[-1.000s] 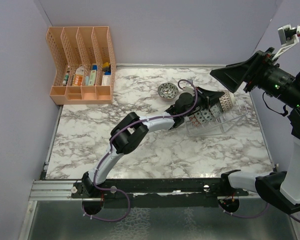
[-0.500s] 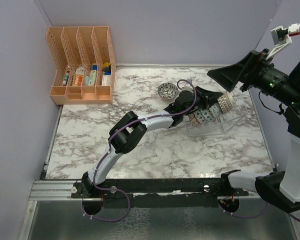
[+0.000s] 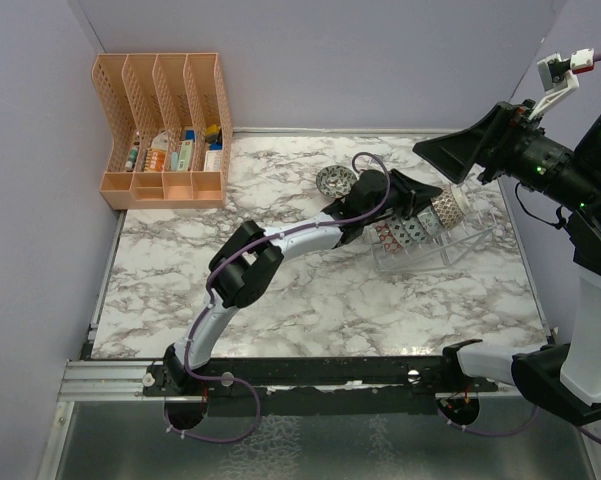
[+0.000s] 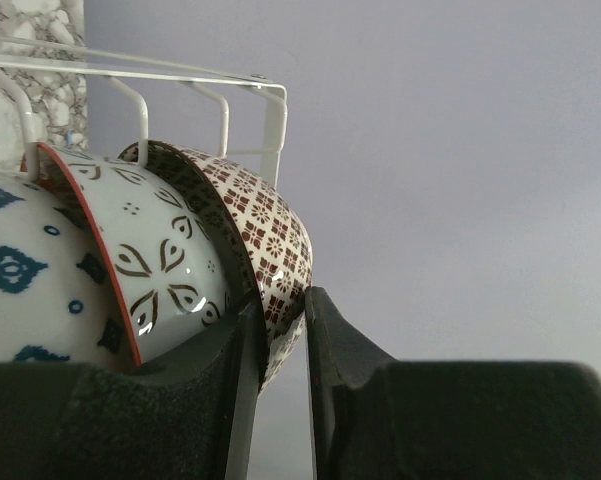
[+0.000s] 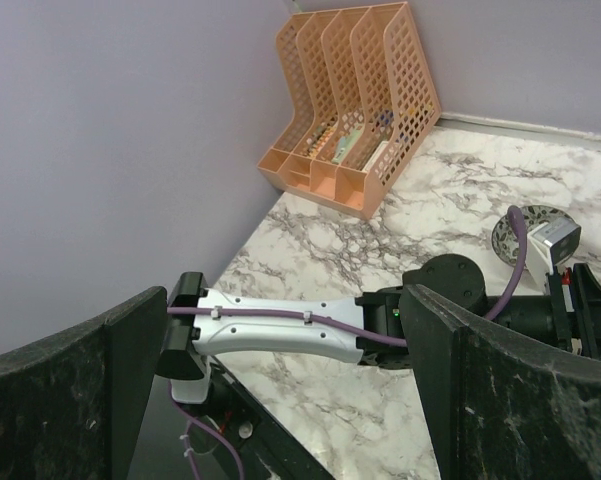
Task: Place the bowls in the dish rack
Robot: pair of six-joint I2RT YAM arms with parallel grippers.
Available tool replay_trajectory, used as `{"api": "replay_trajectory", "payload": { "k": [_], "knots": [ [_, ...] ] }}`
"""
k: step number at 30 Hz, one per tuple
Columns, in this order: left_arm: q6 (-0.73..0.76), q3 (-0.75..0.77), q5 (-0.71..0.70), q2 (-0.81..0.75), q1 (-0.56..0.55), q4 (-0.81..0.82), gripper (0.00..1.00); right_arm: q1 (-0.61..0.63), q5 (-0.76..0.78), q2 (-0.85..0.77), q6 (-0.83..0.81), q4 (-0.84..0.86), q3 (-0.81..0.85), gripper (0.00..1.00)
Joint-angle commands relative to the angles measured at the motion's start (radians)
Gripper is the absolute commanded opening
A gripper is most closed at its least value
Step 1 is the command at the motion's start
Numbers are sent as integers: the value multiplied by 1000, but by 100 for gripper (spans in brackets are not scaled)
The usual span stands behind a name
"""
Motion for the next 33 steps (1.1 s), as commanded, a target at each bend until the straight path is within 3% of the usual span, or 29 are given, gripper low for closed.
{"api": "replay_trajectory", "payload": {
  "k": [1,23,33],
  "knots": [
    [43,25,39,-90,17,-53,26,-4,4,-25,-4,37,-20,99],
    [160,-35,88,-178,42,-168,45,-4,-15,-50,10,58,-52,99],
    [241,-11,86,-191,43,-244,49,-4,-13,-56,2,54,-54,99]
  ]
}}
